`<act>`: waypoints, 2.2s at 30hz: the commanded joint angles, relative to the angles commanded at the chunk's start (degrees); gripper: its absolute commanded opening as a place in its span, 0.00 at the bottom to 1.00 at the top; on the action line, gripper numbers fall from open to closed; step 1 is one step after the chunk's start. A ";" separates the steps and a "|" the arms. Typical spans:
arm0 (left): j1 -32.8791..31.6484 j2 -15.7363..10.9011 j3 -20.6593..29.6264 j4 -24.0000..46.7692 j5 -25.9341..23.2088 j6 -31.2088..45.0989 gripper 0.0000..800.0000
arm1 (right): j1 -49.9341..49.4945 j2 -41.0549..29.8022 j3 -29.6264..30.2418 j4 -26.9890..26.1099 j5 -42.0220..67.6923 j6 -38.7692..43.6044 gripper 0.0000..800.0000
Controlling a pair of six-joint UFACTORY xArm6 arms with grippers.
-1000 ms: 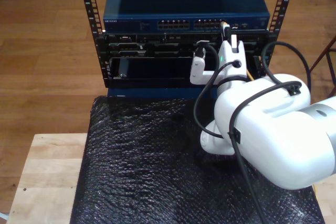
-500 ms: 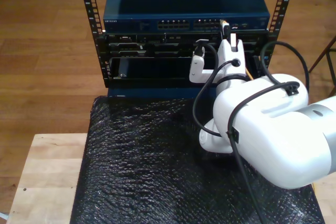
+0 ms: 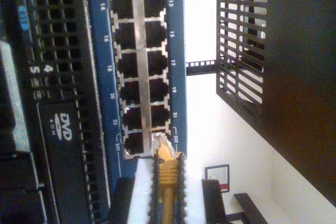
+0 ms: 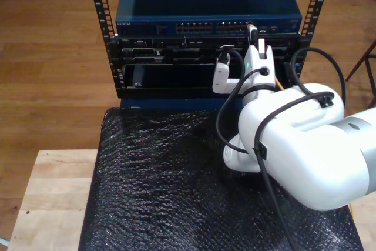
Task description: Grab the cable and plug it in
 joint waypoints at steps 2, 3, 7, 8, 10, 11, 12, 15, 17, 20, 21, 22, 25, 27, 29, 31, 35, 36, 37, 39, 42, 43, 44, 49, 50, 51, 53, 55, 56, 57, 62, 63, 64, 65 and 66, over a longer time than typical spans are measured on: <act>0.00 0.00 0.00 0.00 0.00 0.09 1.00 | 0.00 0.00 0.00 0.09 0.00 0.00 0.00; 0.00 0.00 0.00 0.00 0.00 0.00 1.00 | 0.00 0.00 0.00 0.09 0.00 0.00 0.00; 0.00 0.00 0.00 0.00 0.00 0.00 1.00 | 0.00 0.00 -0.09 0.09 0.09 0.00 0.00; 0.00 0.00 0.00 0.00 0.00 0.09 1.00 | 0.00 0.00 -0.09 0.09 0.00 0.00 0.00; 0.00 0.00 0.00 0.00 0.00 0.09 1.00 | 0.00 0.00 -0.09 0.09 0.09 0.00 0.00; 0.00 0.00 0.00 0.00 0.00 0.09 1.00 | 0.00 0.00 -0.09 0.00 0.09 0.00 0.00; 0.00 0.00 0.00 0.00 0.00 0.09 1.00 | 0.00 0.00 -0.09 0.09 0.09 0.00 0.00; 0.00 0.00 0.00 0.00 0.00 0.09 1.00 | -0.09 0.09 -0.18 0.00 0.09 0.09 0.00; 0.00 0.00 0.00 0.00 0.00 0.00 1.00 | -0.18 0.09 -0.18 0.00 0.18 0.09 0.00; 0.00 0.00 0.00 0.00 0.00 0.09 1.00 | -0.35 0.44 -0.35 0.00 0.18 0.18 0.00; 0.00 0.00 0.00 0.00 0.00 0.09 1.00 | -0.35 0.44 -0.62 0.00 0.18 0.18 0.00; 0.00 0.00 0.00 0.00 0.00 0.09 1.00 | -0.35 0.44 -0.88 0.00 0.18 0.18 0.00; 0.00 0.00 0.00 0.00 0.00 0.00 1.00 | -0.35 0.44 -0.97 0.00 0.18 0.18 0.00; 0.00 0.00 0.00 0.00 0.00 0.00 1.00 | -0.35 0.44 -0.97 0.00 0.18 0.18 0.00; 0.00 0.00 0.00 0.00 0.00 0.09 1.00 | -0.35 0.44 -0.88 0.00 0.18 0.18 0.00; 0.00 0.00 0.00 0.00 0.00 0.00 1.00 | -0.35 0.44 -0.88 0.00 0.18 0.18 0.00; 0.00 0.00 0.00 0.00 0.00 0.09 1.00 | -0.35 0.35 -0.88 0.00 0.18 0.18 0.00; 0.00 0.00 0.00 0.00 0.00 0.09 1.00 | -0.35 0.35 -0.79 0.00 0.18 0.18 0.00; 0.00 0.00 0.00 0.00 0.00 0.09 1.00 | -0.26 0.35 -0.70 0.00 0.18 0.18 0.00; 0.00 0.00 0.00 0.00 0.00 0.09 1.00 | -0.26 0.35 -0.62 0.00 0.18 0.18 0.00; 0.00 0.00 0.00 0.00 0.00 0.09 1.00 | -0.18 0.35 -0.62 0.00 0.09 0.18 0.00; 0.00 0.00 0.00 0.00 0.00 0.09 1.00 | -0.18 0.35 -0.62 0.00 0.09 0.18 0.00; 0.00 0.00 0.00 0.00 0.00 0.09 1.00 | -0.18 0.35 -0.62 0.00 0.09 0.18 0.00; 0.00 0.00 0.00 0.00 0.00 0.09 1.00 | -0.09 0.26 -0.62 0.00 0.09 0.18 0.00; 0.00 0.00 0.00 0.00 0.00 0.09 1.00 | -0.09 0.26 -0.53 -0.09 0.09 0.18 0.00; 0.00 0.00 0.00 0.00 0.00 0.09 1.00 | -0.09 0.26 -0.62 -0.09 0.09 0.18 0.00; 0.00 0.00 0.00 0.00 0.00 0.09 1.00 | 0.00 0.26 -0.62 -0.09 0.09 0.18 0.00; 0.00 0.00 0.00 0.00 0.00 0.09 1.00 | 0.00 0.26 -0.79 -0.09 0.09 0.18 0.00; 0.00 0.00 0.00 0.00 0.00 0.00 1.00 | 0.00 0.26 -0.88 -0.09 0.09 0.18 0.00; 0.00 0.00 0.00 0.00 0.00 0.00 1.00 | 0.00 0.35 -0.97 -0.09 0.18 0.09 0.00; 0.00 0.00 0.00 0.00 0.00 0.09 1.00 | -0.09 0.62 -1.32 -0.09 0.26 0.09 0.00; 0.00 0.00 0.00 0.00 0.00 0.09 1.00 | -0.09 0.70 -1.32 -0.09 0.26 0.09 0.00; 0.00 0.00 0.00 0.00 0.00 0.00 1.00 | -0.09 0.70 -1.32 -0.09 0.26 0.09 0.00; 0.00 0.00 0.00 0.00 0.00 0.09 1.00 | -0.09 0.70 -1.32 -0.09 0.26 0.09 0.00; 0.00 0.00 0.00 0.00 0.00 0.09 1.00 | -0.09 0.70 -1.32 -0.09 0.26 0.09 0.00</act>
